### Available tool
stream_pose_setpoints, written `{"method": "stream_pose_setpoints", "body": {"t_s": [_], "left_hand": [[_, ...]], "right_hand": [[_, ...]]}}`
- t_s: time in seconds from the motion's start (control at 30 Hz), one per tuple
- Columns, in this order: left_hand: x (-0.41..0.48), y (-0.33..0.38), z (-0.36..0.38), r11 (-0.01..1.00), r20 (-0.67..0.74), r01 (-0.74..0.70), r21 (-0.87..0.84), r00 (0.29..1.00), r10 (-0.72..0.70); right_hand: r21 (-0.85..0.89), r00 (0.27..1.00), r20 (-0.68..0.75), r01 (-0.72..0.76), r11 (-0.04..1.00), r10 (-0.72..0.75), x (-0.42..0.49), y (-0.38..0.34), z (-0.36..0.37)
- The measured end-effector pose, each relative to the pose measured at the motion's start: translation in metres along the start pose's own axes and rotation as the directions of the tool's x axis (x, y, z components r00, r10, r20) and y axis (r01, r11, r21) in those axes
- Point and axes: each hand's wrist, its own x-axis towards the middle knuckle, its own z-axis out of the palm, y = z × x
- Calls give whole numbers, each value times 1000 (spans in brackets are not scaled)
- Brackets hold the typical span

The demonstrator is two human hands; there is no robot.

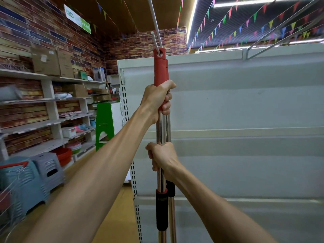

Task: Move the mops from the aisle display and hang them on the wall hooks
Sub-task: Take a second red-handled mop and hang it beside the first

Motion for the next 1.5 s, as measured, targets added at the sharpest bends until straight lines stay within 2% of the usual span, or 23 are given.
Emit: {"method": "stream_pose_setpoints", "body": {"t_s": [0.73, 1.13, 1.27, 1.33, 1.43, 1.5], "left_hand": [[42, -27, 4, 999, -59, -43, 5, 997, 43], [29, -20, 5, 998, -30, -43, -55, 999, 42], [15, -20, -3, 991, 36, -115, 67, 993, 113], [5, -23, -12, 976, 72, -129, 178, 990, 118], [-13, -31, -25, 848, 52, -133, 514, 991, 124], [-29, -37, -26, 750, 4, -154, 643, 980, 198]], "right_hand": [[-2, 999, -21, 37, 999, -37, 61, 11, -13], [-17, 988, -141, 57, 998, -59, 34, 9, -13], [-7, 983, -131, 126, 992, -125, 18, 11, -18], [-56, 976, -160, 140, 988, -148, 8, 18, -22], [-148, 967, -214, 111, 983, -142, -10, 33, -31], [-150, 963, -240, 86, 985, -120, -26, 44, -39]]}}
